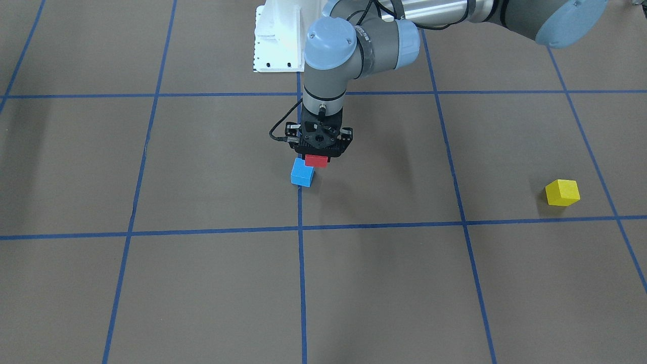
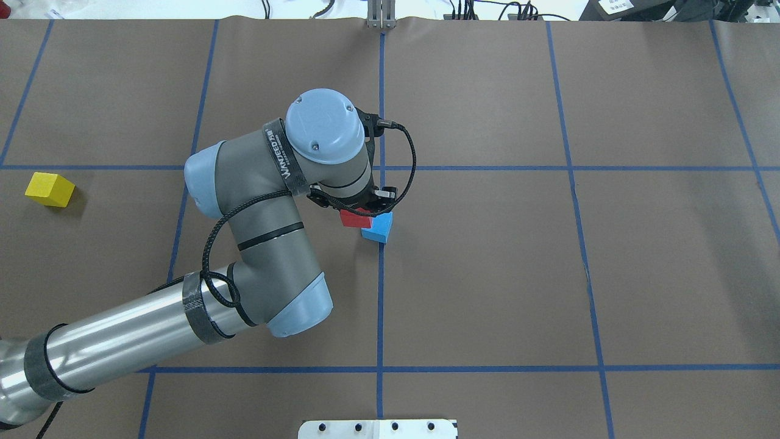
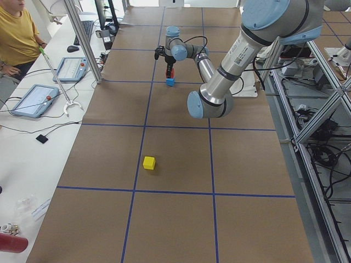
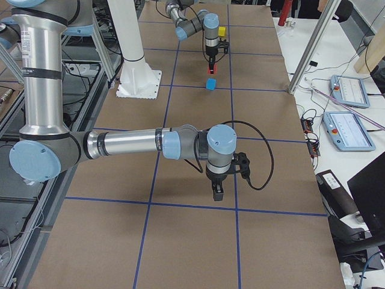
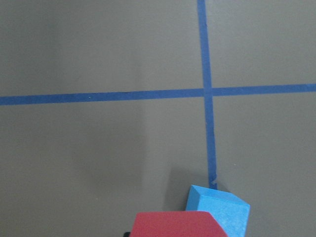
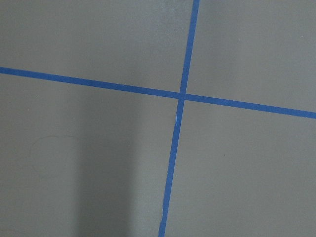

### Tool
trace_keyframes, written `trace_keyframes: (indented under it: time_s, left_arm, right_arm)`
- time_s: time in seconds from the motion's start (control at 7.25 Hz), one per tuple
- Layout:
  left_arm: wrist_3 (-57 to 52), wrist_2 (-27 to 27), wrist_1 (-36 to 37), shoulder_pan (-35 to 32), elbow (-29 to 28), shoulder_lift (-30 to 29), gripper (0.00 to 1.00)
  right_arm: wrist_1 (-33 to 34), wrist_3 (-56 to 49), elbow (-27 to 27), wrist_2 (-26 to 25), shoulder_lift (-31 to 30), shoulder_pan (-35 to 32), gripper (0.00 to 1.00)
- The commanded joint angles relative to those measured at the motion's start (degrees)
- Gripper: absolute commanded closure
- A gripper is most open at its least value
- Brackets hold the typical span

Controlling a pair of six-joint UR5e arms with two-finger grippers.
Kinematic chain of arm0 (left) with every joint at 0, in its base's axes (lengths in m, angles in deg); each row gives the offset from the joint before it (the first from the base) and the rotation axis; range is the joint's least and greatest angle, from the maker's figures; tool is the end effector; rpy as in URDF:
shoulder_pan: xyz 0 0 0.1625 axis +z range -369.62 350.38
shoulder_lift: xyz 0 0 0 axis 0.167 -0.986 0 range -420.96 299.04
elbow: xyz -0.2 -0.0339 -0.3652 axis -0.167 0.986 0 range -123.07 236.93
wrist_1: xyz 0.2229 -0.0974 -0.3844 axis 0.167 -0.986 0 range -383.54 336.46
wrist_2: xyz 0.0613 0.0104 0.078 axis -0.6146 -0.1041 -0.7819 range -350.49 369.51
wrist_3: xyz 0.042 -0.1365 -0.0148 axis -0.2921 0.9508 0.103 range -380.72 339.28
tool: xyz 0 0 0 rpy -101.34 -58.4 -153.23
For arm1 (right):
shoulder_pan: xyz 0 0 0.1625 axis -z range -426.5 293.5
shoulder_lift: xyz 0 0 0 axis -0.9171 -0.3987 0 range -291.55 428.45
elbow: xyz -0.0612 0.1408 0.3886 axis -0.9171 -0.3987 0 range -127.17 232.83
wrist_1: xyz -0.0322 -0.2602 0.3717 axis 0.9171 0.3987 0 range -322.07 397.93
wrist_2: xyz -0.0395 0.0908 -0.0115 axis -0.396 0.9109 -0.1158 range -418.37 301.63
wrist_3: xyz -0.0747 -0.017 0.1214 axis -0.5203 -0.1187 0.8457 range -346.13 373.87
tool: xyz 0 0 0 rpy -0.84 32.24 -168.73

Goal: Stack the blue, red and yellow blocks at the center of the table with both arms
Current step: 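Carry the red cube with the left gripper above the blue cube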

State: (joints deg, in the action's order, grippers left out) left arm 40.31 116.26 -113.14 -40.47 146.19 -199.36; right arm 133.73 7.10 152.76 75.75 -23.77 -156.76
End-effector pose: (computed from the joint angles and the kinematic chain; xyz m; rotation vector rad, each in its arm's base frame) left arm 0.6174 -0.4760 0.1384 0.1694 0.8468 0.0896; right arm 0.0357 -0.5178 0.6214 0.0789 -0.7671 -0.1208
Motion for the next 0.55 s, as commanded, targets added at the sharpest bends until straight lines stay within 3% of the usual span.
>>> trace_keyframes:
  time_s: [0.0, 0.28, 0.41]
  left_arm:
    - [-4.8, -0.7, -0.1, 0.4, -3.3, -3.0, 1.00]
    - [-7.3, -0.6, -0.1, 0.4, -7.3, -5.5, 1.00]
    - [-8.9, -0.6, -0.1, 0.4, -7.6, -5.2, 0.90]
  right_arm:
    - [0.0, 0.2, 0.1, 0.0, 0.3, 0.0, 0.00]
    - [0.0, 0.3, 0.1, 0.0, 0.4, 0.0, 0.00]
    - [0.0, 0.3, 0.0, 0.0, 0.4, 0.0, 0.00]
